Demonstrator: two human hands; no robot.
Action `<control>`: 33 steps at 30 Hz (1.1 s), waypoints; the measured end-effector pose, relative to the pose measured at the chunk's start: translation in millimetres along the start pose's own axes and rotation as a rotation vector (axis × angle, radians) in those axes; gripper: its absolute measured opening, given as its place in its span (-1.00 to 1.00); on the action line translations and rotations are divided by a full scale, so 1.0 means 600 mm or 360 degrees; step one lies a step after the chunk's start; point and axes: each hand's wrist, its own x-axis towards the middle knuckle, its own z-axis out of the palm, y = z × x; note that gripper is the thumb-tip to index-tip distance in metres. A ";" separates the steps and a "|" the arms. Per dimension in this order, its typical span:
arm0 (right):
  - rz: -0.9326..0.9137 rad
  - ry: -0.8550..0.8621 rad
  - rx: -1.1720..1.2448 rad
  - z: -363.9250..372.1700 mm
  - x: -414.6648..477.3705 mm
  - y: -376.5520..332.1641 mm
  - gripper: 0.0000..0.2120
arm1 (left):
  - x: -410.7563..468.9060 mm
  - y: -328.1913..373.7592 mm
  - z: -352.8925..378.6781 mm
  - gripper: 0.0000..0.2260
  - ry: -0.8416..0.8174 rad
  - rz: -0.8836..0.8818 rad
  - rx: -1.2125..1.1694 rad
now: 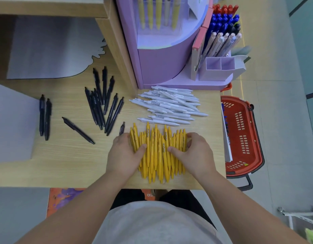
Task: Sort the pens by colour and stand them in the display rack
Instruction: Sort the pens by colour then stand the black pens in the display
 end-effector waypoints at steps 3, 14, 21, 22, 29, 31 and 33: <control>-0.0013 0.0019 -0.0019 0.002 -0.003 -0.006 -0.26 | 0.006 0.008 0.009 -0.63 0.0003 0.0005 -0.0018; 0.0023 0.0021 0.0049 0.006 -0.030 0.013 -0.34 | -0.012 0.029 0.045 -0.63 -0.0106 0.0042 -0.0042; 0.0043 0.0037 0.0050 -0.007 -0.044 0.041 -0.45 | -0.037 0.044 0.064 -0.61 -0.0125 0.0045 -0.0116; 0.0049 0.0050 0.0056 -0.009 -0.045 0.044 -0.45 | -0.039 0.044 0.064 -0.61 -0.0115 0.0042 -0.0134; 0.0049 0.0062 0.0055 -0.027 -0.043 0.050 -0.51 | -0.034 0.037 0.062 -0.63 -0.0040 0.0051 -0.0133; 0.0052 0.0073 0.0045 -0.027 -0.043 0.048 -0.51 | -0.031 0.032 0.062 -0.64 -0.0038 0.0061 -0.0101; 0.0058 0.0096 0.0037 -0.026 -0.044 0.047 -0.48 | -0.028 0.026 0.061 -0.63 -0.0052 0.0065 -0.0094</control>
